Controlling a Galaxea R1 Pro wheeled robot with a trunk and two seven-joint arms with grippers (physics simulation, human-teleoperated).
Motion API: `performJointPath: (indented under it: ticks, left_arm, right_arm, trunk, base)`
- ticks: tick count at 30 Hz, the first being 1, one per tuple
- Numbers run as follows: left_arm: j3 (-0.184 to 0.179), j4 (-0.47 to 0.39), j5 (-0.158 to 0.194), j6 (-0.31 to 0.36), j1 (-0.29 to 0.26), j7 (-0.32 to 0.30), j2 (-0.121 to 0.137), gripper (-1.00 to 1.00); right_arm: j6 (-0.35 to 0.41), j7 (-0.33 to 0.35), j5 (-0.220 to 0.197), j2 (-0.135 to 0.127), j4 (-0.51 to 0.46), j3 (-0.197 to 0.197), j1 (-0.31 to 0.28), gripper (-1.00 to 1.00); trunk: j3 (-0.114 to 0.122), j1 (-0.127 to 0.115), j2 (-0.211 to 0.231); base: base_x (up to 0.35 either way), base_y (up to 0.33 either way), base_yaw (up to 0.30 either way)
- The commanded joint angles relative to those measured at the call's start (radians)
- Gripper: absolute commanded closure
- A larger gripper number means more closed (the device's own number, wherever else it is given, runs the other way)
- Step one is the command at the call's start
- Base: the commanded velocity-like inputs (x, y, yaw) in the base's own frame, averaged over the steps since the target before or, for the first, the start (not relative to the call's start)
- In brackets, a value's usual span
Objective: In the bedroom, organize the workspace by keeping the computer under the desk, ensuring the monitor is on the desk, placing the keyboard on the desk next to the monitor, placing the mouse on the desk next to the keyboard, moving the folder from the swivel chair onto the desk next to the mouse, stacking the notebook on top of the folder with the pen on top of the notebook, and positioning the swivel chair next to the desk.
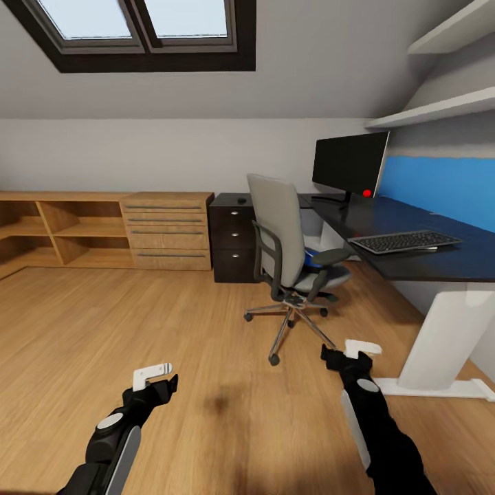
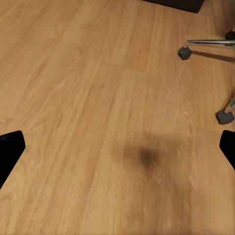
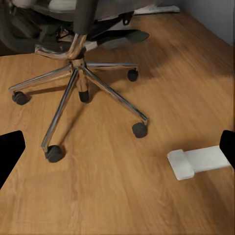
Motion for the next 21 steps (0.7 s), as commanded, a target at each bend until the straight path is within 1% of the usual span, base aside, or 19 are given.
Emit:
performJointPath:
  ticks: [1, 2, 3, 4, 5, 7, 9, 12, 16, 19, 20, 21]
  left_arm:
    - [-0.001, -0.001, 0.010, 0.004, 0.000, 0.007, 0.000, -1.00]
    - [-0.002, -0.001, 0.010, 0.004, 0.000, 0.007, 0.000, -1.00]
    - [-0.002, -0.001, 0.010, 0.004, 0.000, 0.007, 0.000, -1.00]
    - [-0.003, -0.001, 0.010, 0.004, 0.000, 0.007, 0.000, -1.00]
    - [-0.003, -0.001, 0.010, 0.004, 0.000, 0.006, 0.000, -1.00]
    - [-0.003, -0.001, 0.010, 0.004, 0.000, 0.006, 0.000, -1.00]
    - [-0.003, -0.001, 0.010, 0.004, 0.000, 0.006, 0.000, -1.00]
    - [-0.003, -0.001, 0.010, 0.004, 0.000, 0.006, 0.000, -1.00]
    - [-0.004, -0.001, 0.011, 0.004, 0.000, 0.007, 0.000, -1.00]
    - [-0.004, -0.003, 0.011, 0.004, 0.000, 0.007, -0.001, -1.00]
    - [-0.012, -0.003, 0.012, 0.004, 0.000, 0.007, -0.002, -1.00]
    - [-0.017, -0.003, 0.012, 0.005, 0.000, 0.008, -0.002, -1.00]
  right_arm:
    - [-0.024, -0.001, 0.011, -0.017, 0.080, -0.002, -0.071, -1.00]
    - [-0.043, -0.002, 0.014, -0.027, 0.129, -0.002, -0.106, -1.00]
    - [-0.094, -0.002, 0.017, -0.047, 0.252, -0.004, -0.173, -1.00]
    - [-0.127, -0.002, 0.018, -0.057, 0.323, -0.004, -0.207, -1.00]
    - [-0.202, -0.002, 0.018, -0.078, 0.480, -0.005, -0.280, -1.00]
    - [-0.375, -0.002, 0.013, -0.119, 0.802, -0.007, -0.441, -1.00]
    - [-0.454, -0.001, 0.008, -0.133, 0.932, -0.008, -0.509, -1.00]
    - [-0.555, -0.001, -0.006, -0.152, 1.074, -0.010, -0.586, -1.00]
    - [-0.608, -0.001, -0.015, -0.165, 1.146, -0.010, -0.625, -1.00]
    - [-0.620, -0.001, -0.017, -0.172, 1.164, -0.009, -0.633, -1.00]
    - [-0.627, -0.001, -0.018, -0.187, 1.171, -0.009, -0.637, -1.00]
    - [-0.629, -0.001, -0.018, -0.192, 1.173, -0.009, -0.638, -1.00]
  trunk:
    - [-0.001, 0.000, 0.000]
    - [-0.001, 0.000, 0.000]
    - [-0.001, 0.000, 0.000]
    - [-0.001, 0.000, 0.000]
    - [-0.001, 0.000, 0.000]
    - [-0.001, 0.000, 0.000]
    - [-0.001, 0.000, 0.000]
    - [-0.001, 0.000, 0.000]
    - [-0.001, 0.000, 0.000]
    - [-0.001, 0.000, 0.000]
    - [-0.001, 0.000, 0.000]
    - [-0.001, 0.000, 0.000]
  base:
    - [0.000, 0.000, 0.000]
    - [0.000, 0.000, 0.000]
    - [0.000, 0.000, 0.000]
    - [0.000, 0.000, 0.000]
    - [0.000, 0.000, 0.000]
    - [0.000, 0.000, 0.000]
    - [0.000, 0.000, 0.000]
    - [0.023, -0.022, 0.000]
    - [0.139, -0.127, 0.000]
    - [0.205, -0.185, 0.000]
    - [0.124, -0.112, 0.000]
    - [0.080, -0.072, 0.000]
